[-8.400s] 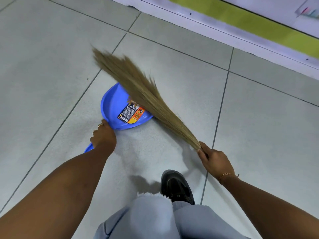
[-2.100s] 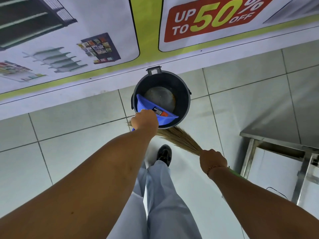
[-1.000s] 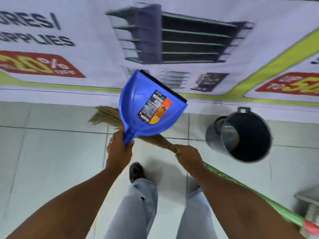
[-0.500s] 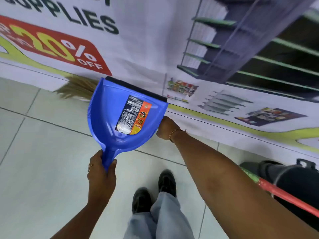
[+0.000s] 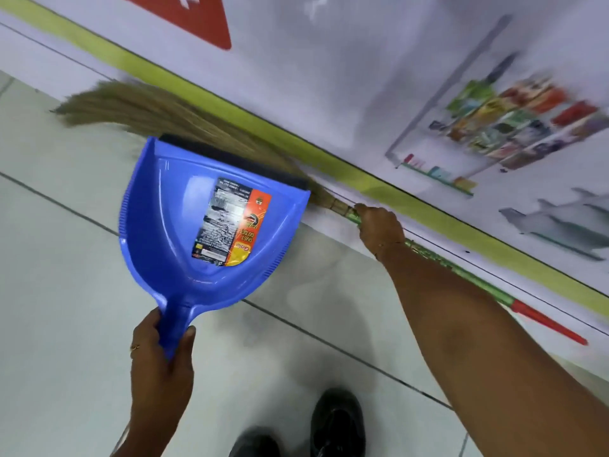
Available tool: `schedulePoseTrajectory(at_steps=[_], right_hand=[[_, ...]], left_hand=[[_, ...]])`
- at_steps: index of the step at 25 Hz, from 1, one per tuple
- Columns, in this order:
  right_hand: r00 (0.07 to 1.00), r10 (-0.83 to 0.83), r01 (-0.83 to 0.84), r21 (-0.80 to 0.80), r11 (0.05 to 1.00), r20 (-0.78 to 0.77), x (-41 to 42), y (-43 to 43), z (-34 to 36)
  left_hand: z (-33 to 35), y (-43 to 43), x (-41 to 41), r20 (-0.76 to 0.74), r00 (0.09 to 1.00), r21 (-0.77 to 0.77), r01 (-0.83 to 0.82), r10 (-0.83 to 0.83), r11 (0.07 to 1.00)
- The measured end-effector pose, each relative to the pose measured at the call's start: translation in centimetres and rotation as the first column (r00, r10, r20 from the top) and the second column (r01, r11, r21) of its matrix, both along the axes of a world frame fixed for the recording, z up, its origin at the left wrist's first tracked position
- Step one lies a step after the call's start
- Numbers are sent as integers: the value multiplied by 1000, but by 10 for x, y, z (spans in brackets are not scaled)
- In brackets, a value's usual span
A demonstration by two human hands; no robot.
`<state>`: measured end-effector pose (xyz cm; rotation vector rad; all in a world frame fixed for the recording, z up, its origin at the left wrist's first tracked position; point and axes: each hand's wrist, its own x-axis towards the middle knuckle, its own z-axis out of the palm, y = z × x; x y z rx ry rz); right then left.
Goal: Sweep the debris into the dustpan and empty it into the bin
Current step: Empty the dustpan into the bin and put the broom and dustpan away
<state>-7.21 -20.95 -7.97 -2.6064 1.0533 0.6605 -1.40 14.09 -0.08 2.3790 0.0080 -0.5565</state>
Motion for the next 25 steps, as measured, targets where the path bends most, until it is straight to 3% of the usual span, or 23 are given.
schedulePoseTrajectory(at_steps=[3,7,13,17,25], right_hand=[[999,-38,38,-12,999,-15,-8,-5,-22],[984,-167,165,29,986,65,-40,26,8],[847,-483,467,124,876,222,-112,90,87],[849,-473,459,117,881,237,-151,103,104],[833,-520,499,150,854,188,-176,89,79]], left_hand=[[-31,20,-4,-72,997,67,20,-16,998],[-12,22,-21,-109,993,91,64,-54,994],[26,-30,-65,-242,955,143,209,-171,967],[14,-65,-104,-383,892,178,328,-242,928],[-29,-107,-155,-488,820,197,439,-301,877]])
